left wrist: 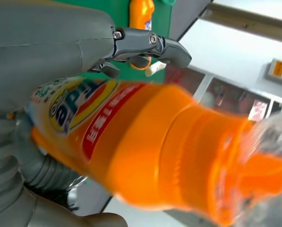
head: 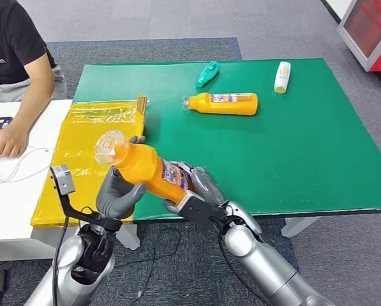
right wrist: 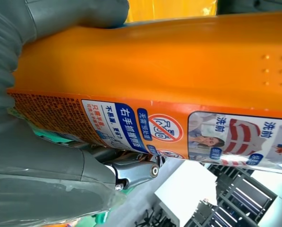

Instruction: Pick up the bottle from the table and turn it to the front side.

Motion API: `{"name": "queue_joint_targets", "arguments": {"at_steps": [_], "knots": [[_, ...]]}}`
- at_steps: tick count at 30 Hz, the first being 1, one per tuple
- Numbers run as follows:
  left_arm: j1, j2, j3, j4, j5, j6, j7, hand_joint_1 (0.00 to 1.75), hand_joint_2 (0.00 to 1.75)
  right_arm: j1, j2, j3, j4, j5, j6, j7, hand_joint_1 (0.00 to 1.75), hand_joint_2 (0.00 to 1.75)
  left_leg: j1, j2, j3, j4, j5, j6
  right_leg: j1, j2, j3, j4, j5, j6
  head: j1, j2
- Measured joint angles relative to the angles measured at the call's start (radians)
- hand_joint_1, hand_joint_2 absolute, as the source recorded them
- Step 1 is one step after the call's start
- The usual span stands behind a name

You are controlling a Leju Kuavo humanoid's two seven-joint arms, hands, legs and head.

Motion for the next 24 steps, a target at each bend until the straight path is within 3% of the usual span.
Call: {"name": "queue_joint_targets", "arguments": {"at_steps": [18,19,22,23,24], "knots": [[-0.057,0.041,-0.044,0.028,-0.138,-0.025,-0.029,0.03,1.75,-0.015,0.000,0.004,0.001,0.038,0.008,0.004,1.75,1.75,0.000,0.000,0.000,0.000,0.000,0.000,0.000,0.000,0.000,0.000,0.000,0.000,0.000,0.000],[-0.061,0.042,-0.045,0.028,-0.154,-0.019,-0.036,0.24,1.75,-0.015,0.000,0.006,0.001,0.038,0.009,0.005,1.75,1.75,0.000,0.000,0.000,0.000,0.000,0.000,0.000,0.000,0.000,0.000,0.000,0.000,0.000,0.000],[-0.071,0.045,-0.049,0.028,-0.196,-0.006,-0.055,1.52,1.75,-0.015,0.000,0.010,0.001,0.031,0.022,0.008,1.75,1.75,0.000,0.000,0.000,0.000,0.000,0.000,0.000,0.000,0.000,0.000,0.000,0.000,0.000,0.000],[-0.074,0.045,-0.049,0.028,-0.205,-0.003,-0.060,1.75,1.75,-0.014,0.000,0.012,0.001,0.026,0.027,0.009,1.75,1.75,0.000,0.000,0.000,0.000,0.000,0.000,0.000,0.000,0.000,0.000,0.000,0.000,0.000,0.000],[-0.076,0.046,-0.049,0.028,-0.211,0.000,-0.063,1.75,1.75,-0.013,0.000,0.013,0.001,0.022,0.032,0.009,1.75,1.75,0.000,0.000,0.000,0.000,0.000,0.000,0.000,0.000,0.000,0.000,0.000,0.000,0.000,0.000]]}}
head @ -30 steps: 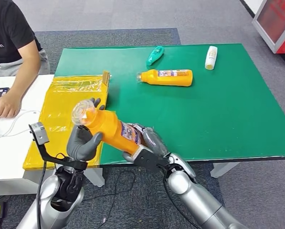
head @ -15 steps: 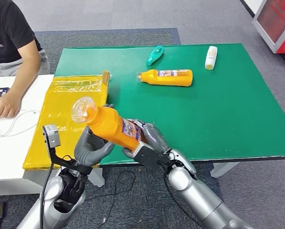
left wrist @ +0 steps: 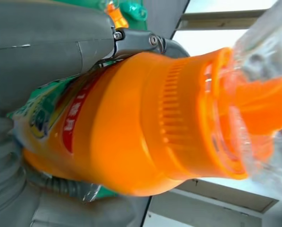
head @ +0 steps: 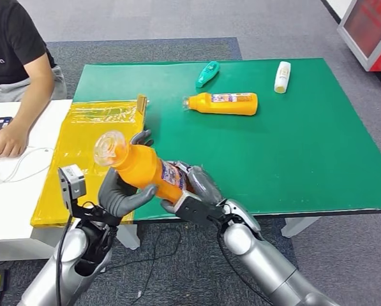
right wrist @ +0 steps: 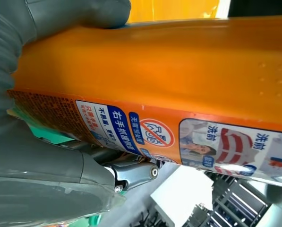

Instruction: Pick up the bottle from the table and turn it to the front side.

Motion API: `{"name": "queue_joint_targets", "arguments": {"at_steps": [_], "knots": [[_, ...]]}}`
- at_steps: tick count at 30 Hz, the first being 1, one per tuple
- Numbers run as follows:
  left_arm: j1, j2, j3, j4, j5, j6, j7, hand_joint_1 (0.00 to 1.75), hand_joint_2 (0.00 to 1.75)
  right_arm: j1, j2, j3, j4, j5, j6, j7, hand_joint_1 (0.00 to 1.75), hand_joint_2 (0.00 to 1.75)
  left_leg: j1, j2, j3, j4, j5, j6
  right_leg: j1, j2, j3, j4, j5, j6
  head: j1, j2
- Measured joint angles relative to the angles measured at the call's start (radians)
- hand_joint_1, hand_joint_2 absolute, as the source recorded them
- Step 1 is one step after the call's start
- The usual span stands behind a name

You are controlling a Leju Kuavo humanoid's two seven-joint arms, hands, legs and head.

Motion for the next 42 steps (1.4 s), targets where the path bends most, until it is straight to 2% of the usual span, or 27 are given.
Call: {"name": "queue_joint_targets", "arguments": {"at_steps": [18,20,21,24,25,26,33,42], "knots": [[0.002,0.000,-0.001,0.000,-0.046,0.064,-0.024,1.75,1.75,0.031,0.000,0.018,-0.003,-0.057,0.028,-0.009,1.75,1.75,0.000,0.000,0.000,0.000,0.000,0.000,0.000,0.000,0.000,0.000,0.000,0.000,0.000,0.000],[0.004,0.000,-0.001,0.000,-0.044,0.066,-0.024,1.75,1.75,0.034,0.000,0.018,-0.003,-0.059,0.028,-0.010,1.60,1.75,0.000,0.000,0.000,0.000,0.000,0.000,0.000,0.000,0.000,0.000,0.000,0.000,0.000,0.000],[0.005,0.000,-0.001,0.000,-0.043,0.067,-0.024,1.75,1.75,0.035,0.000,0.018,-0.004,-0.059,0.028,-0.011,1.41,1.75,0.000,0.000,0.000,0.000,0.000,0.000,0.000,0.000,0.000,0.000,0.000,0.000,0.000,0.000],[0.009,0.001,-0.001,-0.001,-0.052,0.074,-0.025,1.75,1.75,0.042,0.000,0.015,-0.007,-0.063,0.026,-0.011,0.35,1.75,0.000,0.000,0.000,0.000,0.000,0.000,0.000,0.000,0.000,0.000,0.000,0.000,0.000,0.000],[0.010,0.002,-0.001,-0.001,-0.061,0.077,-0.026,1.75,1.75,0.045,0.000,0.014,-0.008,-0.066,0.024,-0.010,0.10,1.75,0.000,0.000,0.000,0.000,0.000,0.000,0.000,0.000,0.000,0.000,0.000,0.000,0.000,0.000],[0.012,0.005,0.000,-0.002,-0.073,0.082,-0.026,1.75,1.75,0.048,0.000,0.013,-0.009,-0.068,0.021,-0.010,0.00,1.75,0.000,0.000,0.000,0.000,0.000,0.000,0.000,0.000,0.000,0.000,0.000,0.000,0.000,0.000],[0.027,0.076,0.044,-0.003,-0.241,0.120,0.013,1.75,1.75,0.082,0.000,-0.014,-0.011,-0.075,-0.014,-0.011,0.00,1.75,0.000,0.000,0.000,0.000,0.000,0.000,0.001,0.000,0.000,0.000,0.000,0.000,0.000,0.000],[0.048,0.164,0.115,-0.021,-0.409,0.097,0.055,1.75,1.75,0.121,0.004,-0.040,-0.011,-0.079,-0.015,-0.011,0.00,1.75,0.001,0.000,0.000,0.000,0.000,0.000,0.001,0.000,-0.001,0.000,0.000,-0.001,0.000,0.000]]}}
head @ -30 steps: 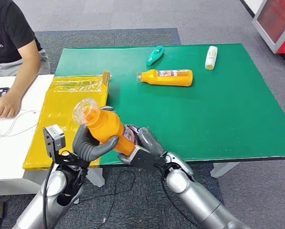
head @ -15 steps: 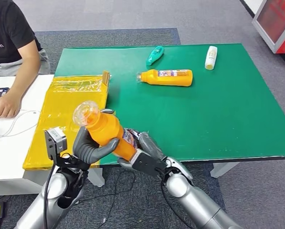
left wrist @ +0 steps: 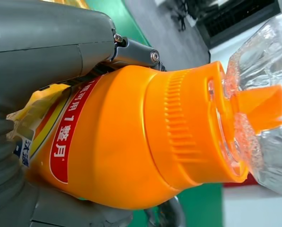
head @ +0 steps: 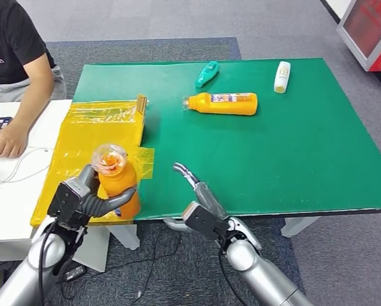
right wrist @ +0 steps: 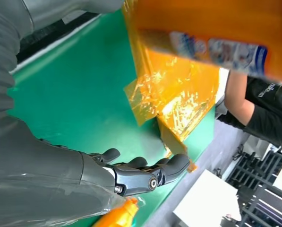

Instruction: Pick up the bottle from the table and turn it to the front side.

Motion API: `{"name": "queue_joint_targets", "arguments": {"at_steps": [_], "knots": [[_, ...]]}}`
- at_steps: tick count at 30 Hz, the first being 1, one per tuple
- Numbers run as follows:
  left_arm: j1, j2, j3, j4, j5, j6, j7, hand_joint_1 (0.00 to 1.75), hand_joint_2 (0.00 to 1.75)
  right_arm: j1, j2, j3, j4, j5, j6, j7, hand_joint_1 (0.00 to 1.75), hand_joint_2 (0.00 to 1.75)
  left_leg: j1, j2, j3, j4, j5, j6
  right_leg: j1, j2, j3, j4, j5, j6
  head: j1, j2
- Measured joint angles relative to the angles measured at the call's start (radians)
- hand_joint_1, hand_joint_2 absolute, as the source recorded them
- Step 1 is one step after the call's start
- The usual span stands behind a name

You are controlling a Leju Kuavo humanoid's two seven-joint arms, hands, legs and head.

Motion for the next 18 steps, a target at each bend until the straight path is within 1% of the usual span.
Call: {"name": "queue_joint_targets", "arguments": {"at_steps": [5,10,15,18], "knots": [[0.004,0.051,0.038,-0.018,-0.089,-0.039,0.018,1.75,1.75,0.020,0.002,-0.019,0.000,-0.001,0.003,-0.002,0.00,1.75,0.000,0.000,0.000,0.000,0.000,0.000,0.000,0.000,0.000,0.000,0.000,0.000,0.000,0.000],[0.006,0.081,0.050,-0.024,-0.126,-0.044,0.020,1.75,1.75,0.027,0.002,-0.031,0.000,-0.001,0.005,-0.002,0.00,1.75,0.000,0.000,0.000,0.000,0.000,0.000,0.000,0.000,0.000,0.000,0.000,0.000,0.000,0.000],[0.004,0.111,0.049,-0.024,-0.293,-0.041,0.002,1.75,1.75,0.039,0.007,-0.042,0.000,-0.001,0.020,-0.004,0.00,1.75,0.000,0.000,0.000,0.000,0.000,0.000,0.000,0.000,0.000,0.000,0.000,0.000,0.000,0.000],[0.003,0.130,0.042,-0.024,-0.416,-0.009,-0.032,1.75,1.75,0.048,0.009,-0.051,0.000,0.004,0.034,-0.005,0.00,1.75,0.000,0.000,0.000,0.000,0.000,0.000,0.000,0.000,-0.001,0.000,0.000,0.000,0.000,0.000]]}}
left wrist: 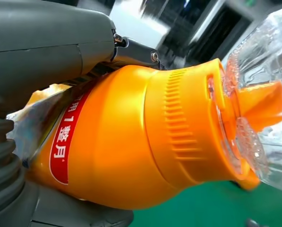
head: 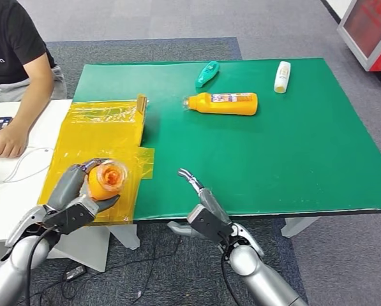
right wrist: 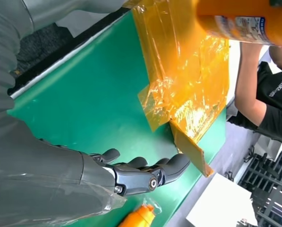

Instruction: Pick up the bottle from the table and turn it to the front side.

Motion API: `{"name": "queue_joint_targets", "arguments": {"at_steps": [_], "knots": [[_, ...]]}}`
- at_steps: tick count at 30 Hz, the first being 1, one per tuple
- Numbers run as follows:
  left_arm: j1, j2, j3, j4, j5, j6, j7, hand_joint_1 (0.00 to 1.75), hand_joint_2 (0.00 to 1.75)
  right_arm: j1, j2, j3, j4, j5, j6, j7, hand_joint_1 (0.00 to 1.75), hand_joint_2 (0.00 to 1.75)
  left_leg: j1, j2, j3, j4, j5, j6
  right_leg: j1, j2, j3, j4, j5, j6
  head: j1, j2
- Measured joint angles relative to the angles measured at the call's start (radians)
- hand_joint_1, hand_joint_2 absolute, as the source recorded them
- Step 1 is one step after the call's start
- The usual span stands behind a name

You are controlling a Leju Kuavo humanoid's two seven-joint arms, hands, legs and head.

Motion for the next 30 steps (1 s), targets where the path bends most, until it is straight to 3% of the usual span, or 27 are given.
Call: {"name": "queue_joint_targets", "arguments": {"at_steps": [10,17,24,30], "knots": [[-0.064,0.039,-0.040,0.068,-0.335,0.174,-0.070,1.75,1.75,0.009,0.018,-0.002,0.000,0.013,0.052,0.002,0.00,1.75,0.000,0.000,0.000,0.000,0.000,0.000,0.000,0.000,0.000,0.000,0.000,0.000,0.000,0.000],[-0.080,0.058,-0.064,0.122,-0.368,0.212,-0.079,1.75,1.75,0.016,0.022,0.001,0.000,0.010,0.063,0.001,0.00,1.75,0.000,0.000,0.000,0.000,0.000,0.000,0.000,0.000,0.000,0.000,0.000,0.000,0.000,0.000],[-0.088,0.044,-0.065,0.186,-0.331,0.234,-0.075,1.75,1.75,0.031,0.026,0.012,0.000,0.007,0.069,0.001,0.00,1.75,0.000,0.000,0.000,0.000,0.000,-0.001,0.000,0.000,0.000,0.000,0.000,0.000,0.000,0.000],[-0.097,0.021,-0.046,0.256,-0.325,0.344,-0.098,1.75,1.75,0.037,0.026,0.031,-0.001,0.005,0.073,0.002,0.00,1.75,0.000,0.000,0.000,0.000,0.000,-0.001,0.000,0.000,0.000,0.000,0.000,0.000,0.000,0.000]]}}
